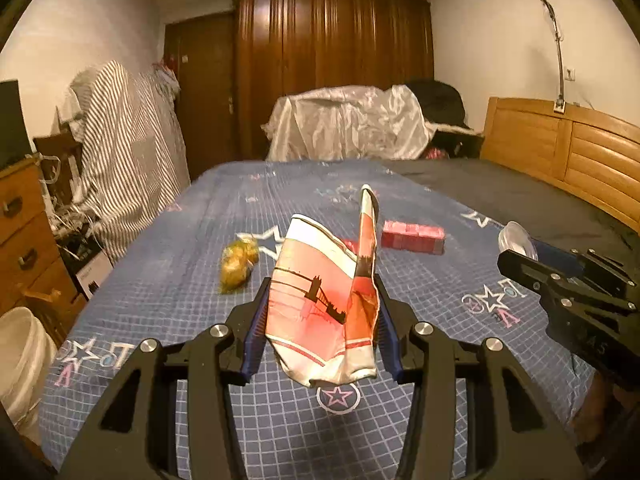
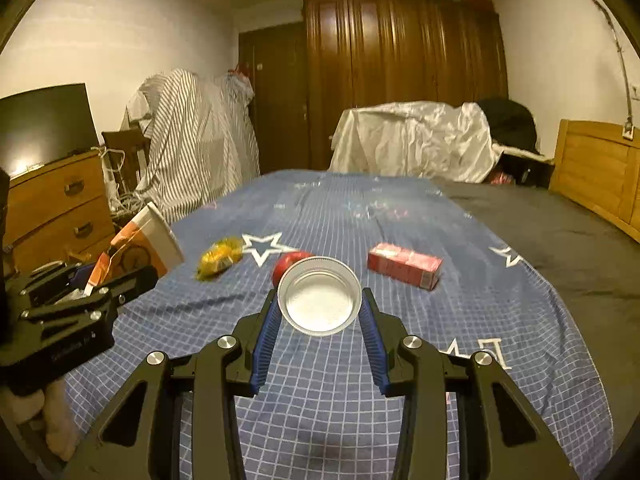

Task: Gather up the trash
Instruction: 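Lift the paper bag and white cup off the bed with both tools, then carry the paper bag and cup over the white bucket with both tools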

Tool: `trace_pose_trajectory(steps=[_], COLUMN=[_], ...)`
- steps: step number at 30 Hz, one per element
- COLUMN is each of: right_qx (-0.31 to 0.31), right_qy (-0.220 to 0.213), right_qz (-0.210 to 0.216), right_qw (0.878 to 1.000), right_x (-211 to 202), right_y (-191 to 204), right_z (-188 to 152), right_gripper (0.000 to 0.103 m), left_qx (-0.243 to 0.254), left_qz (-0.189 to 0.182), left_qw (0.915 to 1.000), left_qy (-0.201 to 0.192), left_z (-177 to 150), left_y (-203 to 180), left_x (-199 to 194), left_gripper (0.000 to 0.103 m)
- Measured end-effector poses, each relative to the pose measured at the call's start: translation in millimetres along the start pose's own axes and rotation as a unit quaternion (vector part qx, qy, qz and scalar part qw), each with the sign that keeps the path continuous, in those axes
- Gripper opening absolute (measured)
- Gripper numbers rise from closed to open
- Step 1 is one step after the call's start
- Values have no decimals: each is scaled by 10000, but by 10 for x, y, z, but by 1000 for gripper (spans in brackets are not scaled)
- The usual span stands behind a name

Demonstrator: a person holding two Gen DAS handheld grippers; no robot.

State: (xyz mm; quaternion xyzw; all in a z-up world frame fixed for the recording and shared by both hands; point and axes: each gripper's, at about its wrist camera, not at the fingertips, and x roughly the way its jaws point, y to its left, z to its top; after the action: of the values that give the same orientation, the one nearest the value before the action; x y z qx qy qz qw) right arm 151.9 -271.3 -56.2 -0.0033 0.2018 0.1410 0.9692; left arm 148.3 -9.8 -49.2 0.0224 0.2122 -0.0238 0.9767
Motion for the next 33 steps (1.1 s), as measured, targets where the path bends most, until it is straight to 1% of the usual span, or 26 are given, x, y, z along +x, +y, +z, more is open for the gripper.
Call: trace_pose_trajectory(steps=[3, 6, 13, 18, 26, 30, 33], right_qx=[40, 132, 125, 151, 149, 102, 21], right_qy=[-180, -340, -594, -631, -597, -576, -560], right_qz=[-89, -161, -194, -189, -153, -54, 81], right_qw=[9998, 9992, 9980, 9977, 9980, 9983, 9984], right_x=[-151, -273, -445, -508, -496, -445, -390], right_y=[1, -20, -32, -40, -2, 56, 160], right_z=[13, 13, -3, -51, -49, 22, 108], right_gripper=[41, 41, 41, 41, 41, 41, 41], left_qx=[-25, -54, -95, -103, -151, -197, -266], left_qz=[152, 236, 335, 314, 308, 344, 468], left_qw=[9996, 9990, 9971, 9970, 9967, 9964, 9955], left_qy=[-226, -367, -676, -700, -736, -752, -783], left_z=[40, 56, 60, 43, 47, 59, 103], left_y=[-36, -63, -135, -167, -201, -123, -1], left_x=[-90, -163, -275, -286, -278, -303, -355], left_gripper=[45, 45, 45, 45, 45, 45, 45])
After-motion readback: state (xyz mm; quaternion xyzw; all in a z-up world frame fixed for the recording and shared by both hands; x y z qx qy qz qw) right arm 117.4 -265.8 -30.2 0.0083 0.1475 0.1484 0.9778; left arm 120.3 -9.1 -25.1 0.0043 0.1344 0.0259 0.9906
